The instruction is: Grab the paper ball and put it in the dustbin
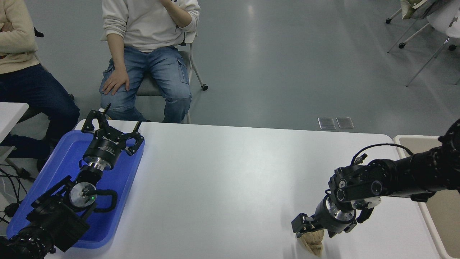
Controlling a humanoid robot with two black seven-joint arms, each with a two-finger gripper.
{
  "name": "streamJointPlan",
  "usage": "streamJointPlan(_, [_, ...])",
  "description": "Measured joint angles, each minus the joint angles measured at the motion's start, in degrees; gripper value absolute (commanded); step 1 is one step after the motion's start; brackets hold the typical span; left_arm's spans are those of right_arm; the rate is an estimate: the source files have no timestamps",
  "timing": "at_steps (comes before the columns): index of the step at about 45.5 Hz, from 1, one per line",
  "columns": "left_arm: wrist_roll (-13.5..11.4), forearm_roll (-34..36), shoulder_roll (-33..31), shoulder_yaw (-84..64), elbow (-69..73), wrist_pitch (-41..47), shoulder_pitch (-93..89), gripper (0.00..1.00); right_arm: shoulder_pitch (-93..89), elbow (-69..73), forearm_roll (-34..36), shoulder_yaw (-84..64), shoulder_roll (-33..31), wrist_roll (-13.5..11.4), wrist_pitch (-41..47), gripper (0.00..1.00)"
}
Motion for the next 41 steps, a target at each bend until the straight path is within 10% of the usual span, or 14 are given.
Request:
streamJointPlan(28, [0.0,0.0,0.0,0.0,0.0,0.0,0.0,1.00,-3.1,-1.3,-1.5,0.5,0.4,0.0,-1.5,0.66])
streamJointPlan(41, [0.0,0.0,0.0,0.0,0.0,0.0,0.0,1.00,-3.7,-1.4,-1.3,0.7,0.4,0.0,-1.4,0.00])
